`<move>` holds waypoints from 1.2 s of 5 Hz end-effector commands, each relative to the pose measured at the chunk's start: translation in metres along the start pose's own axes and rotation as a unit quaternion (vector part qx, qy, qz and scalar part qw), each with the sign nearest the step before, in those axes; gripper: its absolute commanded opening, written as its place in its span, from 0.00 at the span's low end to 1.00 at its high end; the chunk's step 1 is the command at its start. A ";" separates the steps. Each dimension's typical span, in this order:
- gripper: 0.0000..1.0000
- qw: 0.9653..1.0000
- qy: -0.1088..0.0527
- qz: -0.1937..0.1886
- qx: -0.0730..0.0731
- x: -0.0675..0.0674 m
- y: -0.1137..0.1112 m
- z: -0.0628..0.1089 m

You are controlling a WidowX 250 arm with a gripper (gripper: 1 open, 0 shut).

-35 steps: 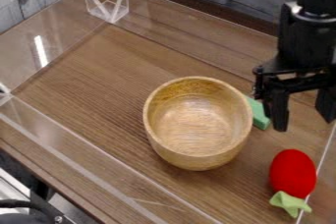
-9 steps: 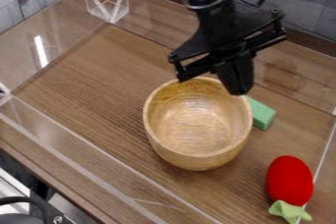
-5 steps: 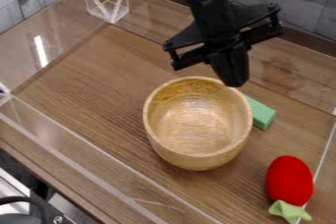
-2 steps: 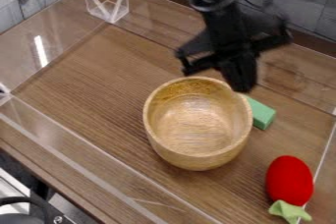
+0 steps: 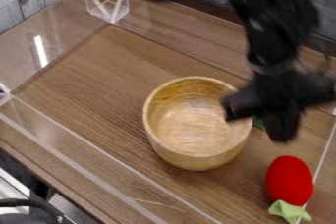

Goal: Move the red fruit to the left

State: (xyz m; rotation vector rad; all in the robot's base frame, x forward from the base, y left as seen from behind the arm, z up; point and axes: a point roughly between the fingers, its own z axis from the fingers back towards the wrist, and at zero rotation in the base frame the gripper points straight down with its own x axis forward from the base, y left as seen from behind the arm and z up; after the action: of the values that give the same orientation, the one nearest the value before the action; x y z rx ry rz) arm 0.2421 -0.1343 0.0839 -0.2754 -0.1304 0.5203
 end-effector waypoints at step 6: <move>0.00 0.999 -0.022 0.040 0.013 0.000 -0.001 -0.047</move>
State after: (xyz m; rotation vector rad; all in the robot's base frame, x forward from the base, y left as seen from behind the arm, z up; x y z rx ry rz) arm 0.2523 -0.1425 0.0367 -0.2368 -0.1434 0.6232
